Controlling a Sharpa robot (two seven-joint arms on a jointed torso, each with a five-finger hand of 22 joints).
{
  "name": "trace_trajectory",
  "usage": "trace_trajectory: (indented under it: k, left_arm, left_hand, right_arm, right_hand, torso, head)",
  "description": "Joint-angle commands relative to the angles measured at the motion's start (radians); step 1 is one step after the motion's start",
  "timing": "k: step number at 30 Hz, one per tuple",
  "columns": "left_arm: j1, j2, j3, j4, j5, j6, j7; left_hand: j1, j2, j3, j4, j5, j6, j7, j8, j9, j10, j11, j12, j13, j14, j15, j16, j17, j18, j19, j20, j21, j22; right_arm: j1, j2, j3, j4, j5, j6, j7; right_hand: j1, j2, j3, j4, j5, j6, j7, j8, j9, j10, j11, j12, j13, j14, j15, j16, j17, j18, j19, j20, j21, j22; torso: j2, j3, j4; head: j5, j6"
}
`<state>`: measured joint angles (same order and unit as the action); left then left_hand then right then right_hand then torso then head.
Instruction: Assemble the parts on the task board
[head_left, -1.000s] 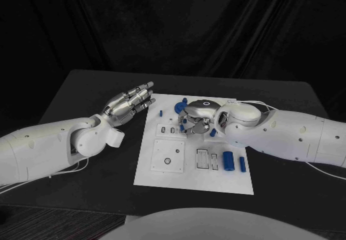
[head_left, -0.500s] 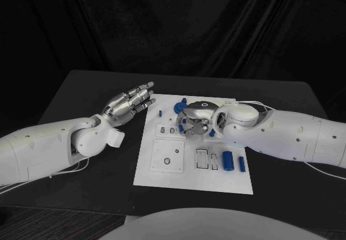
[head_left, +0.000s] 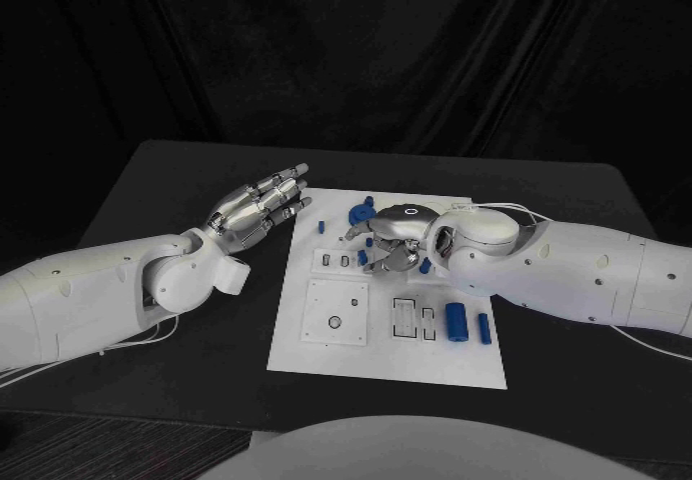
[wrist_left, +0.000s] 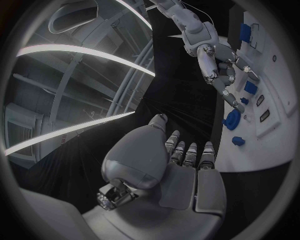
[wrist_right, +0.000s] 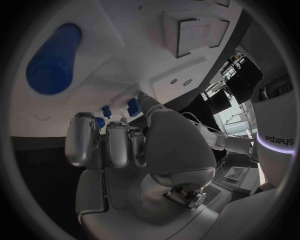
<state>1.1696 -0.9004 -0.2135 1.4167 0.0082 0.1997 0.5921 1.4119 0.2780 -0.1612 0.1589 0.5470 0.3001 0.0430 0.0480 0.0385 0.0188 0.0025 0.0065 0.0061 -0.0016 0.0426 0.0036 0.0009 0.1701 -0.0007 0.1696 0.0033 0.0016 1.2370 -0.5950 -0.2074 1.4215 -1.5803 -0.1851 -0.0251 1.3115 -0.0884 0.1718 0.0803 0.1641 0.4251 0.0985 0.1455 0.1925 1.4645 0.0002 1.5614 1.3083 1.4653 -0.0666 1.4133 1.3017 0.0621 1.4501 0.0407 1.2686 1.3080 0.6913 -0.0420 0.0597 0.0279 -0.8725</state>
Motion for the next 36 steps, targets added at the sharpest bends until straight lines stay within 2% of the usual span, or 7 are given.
trace_trajectory:
  k: [1,6,9,24,29,30,36]
  left_arm:
    - [-0.001,-0.012,0.001,0.016,-0.042,-0.056,0.069]
    - [0.002,-0.046,0.001,0.05,-0.111,-0.137,0.119]
    - [0.021,-0.07,0.002,0.081,-0.133,-0.194,0.122]
    - [0.198,-0.021,0.002,0.08,-0.55,-0.421,-0.092]
    - [0.21,0.012,0.002,0.064,-0.77,-0.375,-0.286]
    - [0.211,0.022,0.002,0.062,-0.807,-0.353,-0.346]
    - [0.214,0.055,0.002,0.063,-0.871,-0.29,-0.51]
  left_hand:
    - [0.012,-0.015,0.002,-0.028,0.003,-0.004,-0.016,0.002,0.0,-0.013,-0.011,-0.004,-0.004,0.002,-0.03,-0.004,-0.001,0.01,0.001,-0.012,-0.003,-0.002]
    - [0.017,-0.037,-0.008,-0.041,-0.006,0.005,-0.033,0.006,0.001,-0.014,-0.03,-0.005,-0.004,0.002,-0.041,-0.004,-0.001,0.011,0.002,-0.02,-0.002,-0.001]
    - [0.024,-0.049,-0.017,-0.041,-0.038,-0.002,-0.031,0.005,-0.001,-0.014,-0.027,-0.005,-0.005,0.002,-0.034,-0.004,-0.001,0.01,0.004,-0.016,-0.001,0.0]
    - [0.125,-0.107,0.001,0.035,-0.104,0.229,0.109,0.054,0.021,0.693,0.194,0.575,0.456,0.633,0.118,0.795,0.44,-0.02,0.664,0.073,0.426,0.219]
    - [0.134,-0.15,0.028,0.096,-0.171,0.416,0.131,0.075,0.054,0.811,0.157,1.259,1.09,0.637,0.069,1.367,0.86,-0.016,0.783,0.039,0.754,0.439]
    - [0.129,-0.149,0.046,0.127,-0.199,0.439,0.136,0.093,0.083,1.11,0.135,1.437,1.322,1.093,0.064,1.531,1.235,-0.007,0.849,0.017,0.98,0.596]
    - [0.033,-0.14,0.029,0.128,-0.27,0.493,0.135,0.237,0.169,1.552,0.113,1.564,1.564,1.572,0.036,1.567,1.57,-0.063,1.137,0.01,1.381,1.12]
  right_arm:
    - [-0.001,-0.023,0.0,0.02,-0.01,-0.056,0.006]
    - [0.026,-0.08,0.0,0.07,0.007,-0.147,0.072]
    - [0.067,-0.138,0.0,0.113,0.08,-0.24,0.162]
    - [0.181,-0.294,0.0,0.138,0.244,-0.54,0.522]
    - [0.175,-0.314,0.0,0.132,0.217,-0.548,0.536]
    - [0.173,-0.319,0.0,0.13,0.213,-0.549,0.536]
    - [0.15,-0.351,0.0,0.135,0.2,-0.55,0.517]
  right_hand:
    - [0.047,-0.087,-0.041,0.123,-0.043,-0.123,-0.02,-0.039,-0.054,0.053,-0.018,-0.026,0.185,0.054,-0.016,-0.011,-0.011,0.016,-0.01,-0.011,-0.018,0.106]
    - [0.077,-0.148,-0.107,0.219,-0.088,-0.137,-0.022,-0.031,-0.065,0.046,-0.021,-0.033,0.172,0.052,-0.019,-0.018,-0.022,0.017,-0.013,-0.016,-0.03,0.103]
    - [0.077,-0.022,-0.032,0.204,-0.095,-0.074,-0.02,0.014,-0.049,0.033,-0.017,-0.041,0.154,0.046,-0.014,-0.03,-0.038,0.02,-0.02,-0.011,-0.048,0.098]
    - [0.165,0.061,0.024,0.153,0.126,0.221,-0.001,0.243,0.019,0.022,-0.004,-0.048,0.135,0.038,-0.003,-0.054,-0.071,0.02,-0.023,0.0,-0.064,0.101]
    - [0.163,0.065,0.026,0.16,0.134,0.237,0.0,0.262,0.021,0.02,-0.004,-0.05,0.132,0.038,-0.004,-0.059,-0.077,0.02,-0.023,0.0,-0.066,0.102]
    - [0.164,0.066,0.027,0.162,0.138,0.244,0.001,0.268,0.021,0.02,-0.003,-0.05,0.131,0.037,-0.004,-0.06,-0.08,0.021,-0.023,0.0,-0.067,0.102]
    - [0.166,0.065,0.029,0.163,0.146,0.242,0.003,0.269,0.018,0.017,-0.003,-0.052,0.126,0.037,-0.003,-0.064,-0.085,0.022,-0.025,-0.001,-0.074,0.099]
  torso:
    - [0.0,0.0002,0.0002]
    - [-0.001,-0.0001,0.0001]
    - [0.0,0.0,0.0005]
    - [-0.003,0.001,0.0006]
    - [-0.009,0.006,-0.0059]
    - [-0.013,0.0085,-0.0084]
    - [-0.025,0.0166,-0.0265]
  head:
    - [0.006,0.0]
    - [0.014,0.0]
    - [0.013,0.0]
    - [0.004,0.0]
    - [-0.002,0.0]
    - [-0.002,0.0]
    - [0.005,0.0]
